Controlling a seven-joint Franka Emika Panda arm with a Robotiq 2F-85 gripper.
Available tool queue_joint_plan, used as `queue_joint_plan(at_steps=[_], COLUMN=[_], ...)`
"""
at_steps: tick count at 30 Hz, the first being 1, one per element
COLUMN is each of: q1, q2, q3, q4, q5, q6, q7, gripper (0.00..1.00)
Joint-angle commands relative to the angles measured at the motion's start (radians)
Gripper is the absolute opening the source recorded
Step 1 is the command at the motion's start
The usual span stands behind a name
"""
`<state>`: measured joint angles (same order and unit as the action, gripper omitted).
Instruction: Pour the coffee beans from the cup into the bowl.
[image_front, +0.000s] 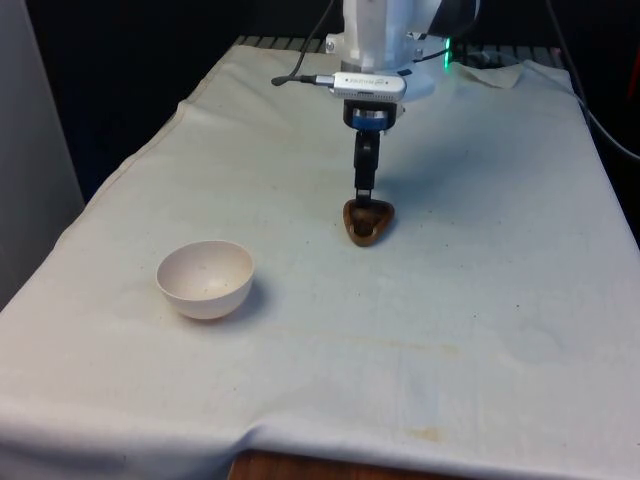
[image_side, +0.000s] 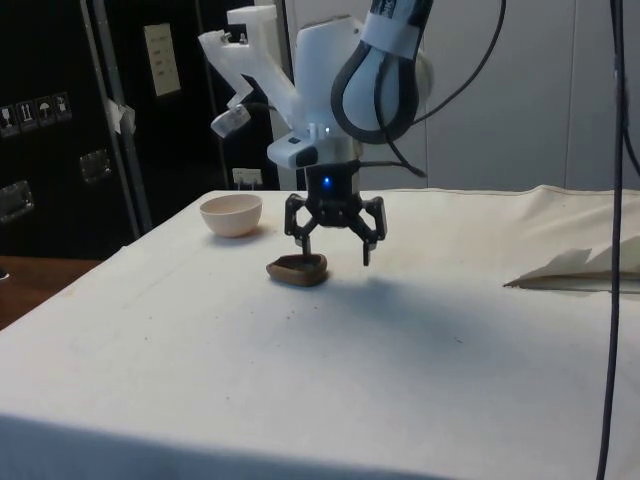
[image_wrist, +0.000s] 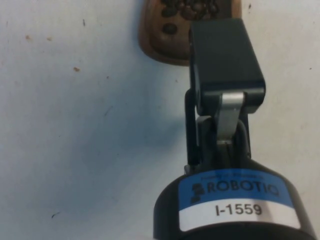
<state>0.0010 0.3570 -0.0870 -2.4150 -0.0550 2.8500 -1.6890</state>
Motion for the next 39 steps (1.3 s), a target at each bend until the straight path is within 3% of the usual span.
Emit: queue_joint_plan(at_steps=[1, 7, 8, 9, 14, 15, 16, 19, 21, 24, 25, 26, 32, 34, 35, 36, 39], q1=[0.011, 0.012, 0.000, 0.013, 0.013, 0.000, 0.013, 0.013, 0.013, 0.013, 0.000, 0.013, 0.012, 0.012, 0.000, 0.012, 0.009], q2=[0.006, 0.014, 0.007, 0.016, 0.020, 0.014, 0.020, 0.020, 0.021, 0.021, 0.015, 0.021, 0.022, 0.010, 0.015, 0.006, -0.006], q3=[-0.015, -0.018, 0.000, -0.018, -0.019, -0.001, -0.019, -0.019, -0.018, -0.018, -0.001, -0.018, -0.018, -0.018, -0.001, -0.018, -0.015], q4=[0.002, 0.006, 0.003, 0.008, 0.012, 0.009, 0.012, 0.013, 0.013, 0.014, 0.011, 0.014, 0.015, 0.018, 0.016, 0.020, 0.026], q5=[-0.014, -0.015, 0.000, -0.016, -0.016, 0.000, -0.016, -0.016, -0.016, -0.016, 0.000, -0.016, -0.016, -0.016, 0.000, -0.016, -0.013], q6=[0.013, 0.015, 0.001, 0.017, 0.018, 0.003, 0.019, 0.019, 0.019, 0.019, 0.003, 0.019, 0.020, 0.009, 0.004, 0.006, -0.003], q7=[0.016, 0.029, 0.014, 0.033, 0.040, 0.025, 0.041, 0.042, 0.043, 0.044, 0.029, 0.044, 0.044, 0.043, 0.030, 0.043, 0.040], gripper=[1.00, 1.00, 1.00, 1.00, 1.00, 0.98, 0.98, 0.83, 0.63, 0.46, 0.41, 0.41, 0.03, 0.00, 0.00, 0.00, 0.00])
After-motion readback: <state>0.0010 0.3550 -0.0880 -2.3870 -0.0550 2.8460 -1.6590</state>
